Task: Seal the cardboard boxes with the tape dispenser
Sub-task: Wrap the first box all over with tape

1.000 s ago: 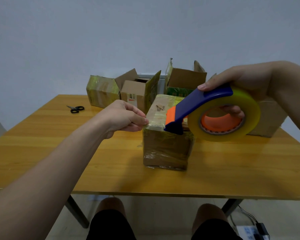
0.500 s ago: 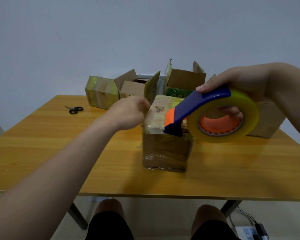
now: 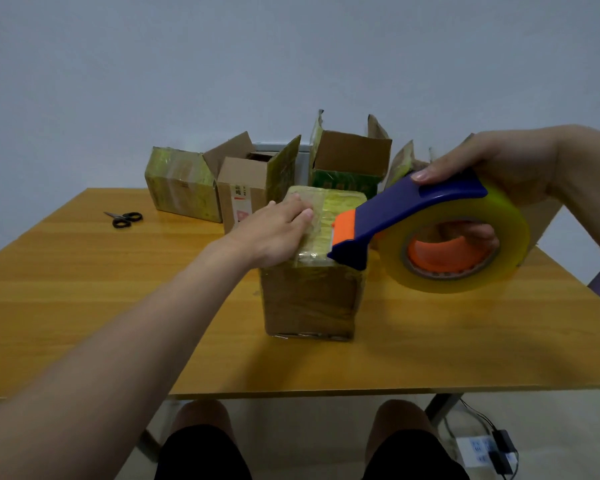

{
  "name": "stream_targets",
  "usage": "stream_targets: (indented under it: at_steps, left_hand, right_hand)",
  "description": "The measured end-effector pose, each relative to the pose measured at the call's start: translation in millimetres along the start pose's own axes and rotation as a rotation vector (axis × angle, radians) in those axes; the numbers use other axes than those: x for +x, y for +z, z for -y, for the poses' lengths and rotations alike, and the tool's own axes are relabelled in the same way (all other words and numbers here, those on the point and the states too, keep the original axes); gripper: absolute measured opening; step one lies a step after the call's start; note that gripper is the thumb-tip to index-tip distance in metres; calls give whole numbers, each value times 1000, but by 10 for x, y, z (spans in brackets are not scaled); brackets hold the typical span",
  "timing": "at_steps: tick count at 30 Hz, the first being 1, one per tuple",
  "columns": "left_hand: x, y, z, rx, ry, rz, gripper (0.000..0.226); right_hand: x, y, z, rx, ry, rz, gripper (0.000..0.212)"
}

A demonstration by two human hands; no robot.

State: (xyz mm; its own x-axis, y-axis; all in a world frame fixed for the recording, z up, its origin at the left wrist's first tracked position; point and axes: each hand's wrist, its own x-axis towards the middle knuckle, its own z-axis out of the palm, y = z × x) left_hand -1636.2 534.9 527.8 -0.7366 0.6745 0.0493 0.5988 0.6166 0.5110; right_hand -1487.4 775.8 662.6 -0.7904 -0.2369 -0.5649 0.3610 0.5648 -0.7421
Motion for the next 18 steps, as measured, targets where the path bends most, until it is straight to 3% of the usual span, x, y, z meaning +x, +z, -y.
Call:
stream_targets:
  at_steps: [4,10,14,18]
  left_hand:
    - [-2,11,-18,52,8,-5,56]
    - [-64,-11,-97,235,-1,-16,106]
    - [35,-56,-189,414,-17,38,103]
    - [124,84,-289,330,-34,62,82]
  right_hand:
    - [-151,-97,-193,40,27,69,56]
    - [-107,12,-144,19,10,114,51]
    - [-92,9,-108,-25,4,63,58]
    - [-59,20,-147,5,-3,76,61]
